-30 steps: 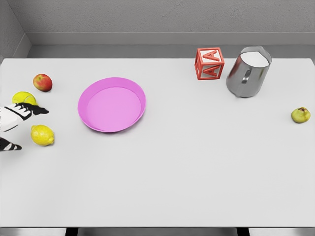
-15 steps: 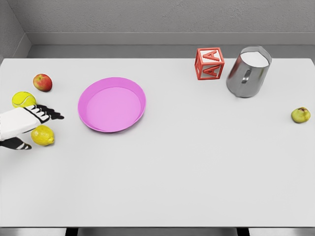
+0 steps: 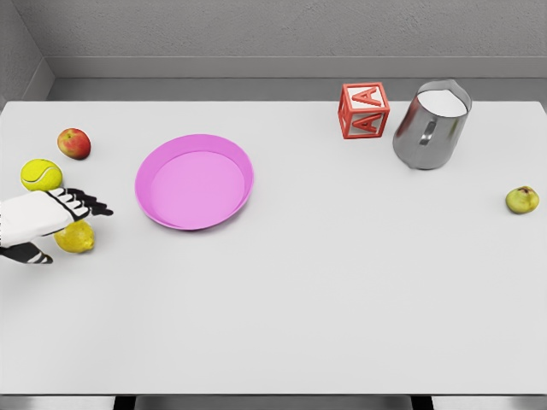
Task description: Put the lemon on the plate with left arm
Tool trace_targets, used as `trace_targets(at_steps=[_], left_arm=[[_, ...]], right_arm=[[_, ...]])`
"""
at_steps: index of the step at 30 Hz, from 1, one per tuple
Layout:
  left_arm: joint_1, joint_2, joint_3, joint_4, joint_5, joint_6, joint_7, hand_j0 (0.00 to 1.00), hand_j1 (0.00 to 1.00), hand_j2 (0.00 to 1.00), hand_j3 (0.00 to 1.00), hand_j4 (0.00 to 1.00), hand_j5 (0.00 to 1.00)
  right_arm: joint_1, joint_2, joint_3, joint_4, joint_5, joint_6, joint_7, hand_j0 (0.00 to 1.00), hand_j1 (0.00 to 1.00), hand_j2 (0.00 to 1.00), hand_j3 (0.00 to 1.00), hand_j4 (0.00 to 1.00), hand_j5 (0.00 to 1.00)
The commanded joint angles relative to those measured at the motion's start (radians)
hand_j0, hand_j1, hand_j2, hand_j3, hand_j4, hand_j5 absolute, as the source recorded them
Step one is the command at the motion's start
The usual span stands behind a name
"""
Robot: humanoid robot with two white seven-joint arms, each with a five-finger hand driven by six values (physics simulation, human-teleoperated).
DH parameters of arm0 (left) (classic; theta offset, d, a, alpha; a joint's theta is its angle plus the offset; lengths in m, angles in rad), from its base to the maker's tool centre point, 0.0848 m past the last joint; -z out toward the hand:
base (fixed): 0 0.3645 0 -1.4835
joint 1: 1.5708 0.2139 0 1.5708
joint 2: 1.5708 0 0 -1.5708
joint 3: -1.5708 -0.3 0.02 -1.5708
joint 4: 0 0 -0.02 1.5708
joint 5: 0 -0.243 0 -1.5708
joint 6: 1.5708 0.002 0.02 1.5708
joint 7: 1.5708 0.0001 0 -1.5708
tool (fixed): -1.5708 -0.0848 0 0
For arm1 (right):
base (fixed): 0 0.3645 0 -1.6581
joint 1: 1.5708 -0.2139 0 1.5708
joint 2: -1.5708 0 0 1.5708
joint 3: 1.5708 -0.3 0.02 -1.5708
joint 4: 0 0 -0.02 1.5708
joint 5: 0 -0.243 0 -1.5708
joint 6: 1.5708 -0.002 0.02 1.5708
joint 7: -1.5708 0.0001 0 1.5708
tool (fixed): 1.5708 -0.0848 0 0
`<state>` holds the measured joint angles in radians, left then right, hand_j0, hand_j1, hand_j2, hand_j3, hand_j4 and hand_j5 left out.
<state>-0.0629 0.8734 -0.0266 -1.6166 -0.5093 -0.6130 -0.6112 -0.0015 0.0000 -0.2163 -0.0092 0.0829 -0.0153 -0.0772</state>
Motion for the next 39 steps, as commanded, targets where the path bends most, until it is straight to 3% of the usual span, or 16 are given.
trace_targets(at_steps=[1,19,26,35,39], left_arm=[[0.0,0.001,-0.029,0.001,-0.023,0.002,0.0,1.0,1.0,1.0,1.0,1.0,1.0],[-0.02,0.004,-0.041,0.018,-0.029,0.002,0.0,1.0,1.0,1.0,1.0,1.0,1.0],[-0.021,0.003,-0.041,0.061,-0.038,0.002,0.0,1.0,1.0,1.0,1.0,1.0,1.0],[-0.06,-0.005,-0.07,0.067,-0.052,0.002,0.0,1.0,1.0,1.0,1.0,1.0,1.0],[-0.06,-0.004,-0.087,0.066,-0.057,0.002,0.0,0.86,0.86,0.86,0.86,0.86,0.86]], right_arm=[[0.0,0.0,0.0,0.0,0.0,0.0,0.001,1.0,1.0,1.0,1.0,1.0,1.0],[0.0,0.0,0.0,0.0,0.0,0.0,0.0,1.0,1.0,1.0,1.0,1.0,1.0],[0.0,0.0,0.0,0.0,0.0,0.0,0.0,1.0,1.0,1.0,1.0,1.0,1.0],[0.0,0.0,0.0,0.0,0.0,0.0,0.001,1.0,1.0,1.0,1.0,1.0,1.0],[0.0,0.0,0.0,0.0,0.0,0.0,0.0,1.0,1.0,1.0,1.0,1.0,1.0]])
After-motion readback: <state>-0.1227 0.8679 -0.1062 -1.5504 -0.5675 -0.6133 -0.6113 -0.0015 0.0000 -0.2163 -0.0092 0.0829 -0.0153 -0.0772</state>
